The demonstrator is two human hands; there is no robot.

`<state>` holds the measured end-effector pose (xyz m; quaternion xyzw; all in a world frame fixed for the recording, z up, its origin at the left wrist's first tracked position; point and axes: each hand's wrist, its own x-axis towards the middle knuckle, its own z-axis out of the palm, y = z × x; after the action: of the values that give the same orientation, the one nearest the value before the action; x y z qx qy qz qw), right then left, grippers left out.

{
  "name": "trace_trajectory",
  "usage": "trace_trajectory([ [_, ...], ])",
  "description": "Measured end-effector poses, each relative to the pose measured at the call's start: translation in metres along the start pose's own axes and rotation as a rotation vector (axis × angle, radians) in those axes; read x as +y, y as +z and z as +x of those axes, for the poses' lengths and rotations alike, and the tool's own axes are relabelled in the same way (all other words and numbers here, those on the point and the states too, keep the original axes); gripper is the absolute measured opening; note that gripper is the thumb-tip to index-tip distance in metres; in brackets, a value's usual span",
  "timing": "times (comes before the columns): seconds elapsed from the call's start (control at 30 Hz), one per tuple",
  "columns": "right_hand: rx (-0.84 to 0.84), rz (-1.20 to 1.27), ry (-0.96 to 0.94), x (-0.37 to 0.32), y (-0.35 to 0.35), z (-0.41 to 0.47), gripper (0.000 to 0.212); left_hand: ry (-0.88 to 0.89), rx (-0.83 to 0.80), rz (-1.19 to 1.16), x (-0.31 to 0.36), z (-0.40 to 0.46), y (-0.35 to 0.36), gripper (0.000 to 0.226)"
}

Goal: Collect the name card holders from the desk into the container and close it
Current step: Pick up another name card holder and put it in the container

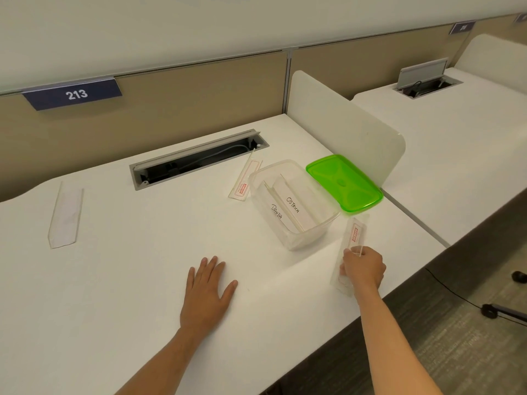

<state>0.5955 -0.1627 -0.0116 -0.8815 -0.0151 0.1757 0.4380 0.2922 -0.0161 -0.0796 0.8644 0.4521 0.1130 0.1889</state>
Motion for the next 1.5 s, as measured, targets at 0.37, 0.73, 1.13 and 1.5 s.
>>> trace_trajectory([
  [0.37, -0.128, 0.613, -0.107, -0.051, -0.040, -0.015, 0.013, -0.154, -0.107, -0.395, -0.013, 0.005, -0.032, 0.056],
  [0.73, -0.795, 0.462, -0.235, -0.106, 0.031, -0.085, 0.016, -0.155, 0.058, -0.324, -0.028, -0.009, -0.082, 0.086],
  [1.13, -1.195, 0.136, -0.240, -0.107, 0.111, -0.153, 0.020, -0.146, 0.274, -0.241, -0.056, -0.029, -0.126, 0.098],
  [1.5, -1.464, -0.141, -0.227, -0.088, 0.153, -0.181, 0.024, -0.197, 0.083, -0.367, -0.093, -0.052, -0.143, 0.082],
])
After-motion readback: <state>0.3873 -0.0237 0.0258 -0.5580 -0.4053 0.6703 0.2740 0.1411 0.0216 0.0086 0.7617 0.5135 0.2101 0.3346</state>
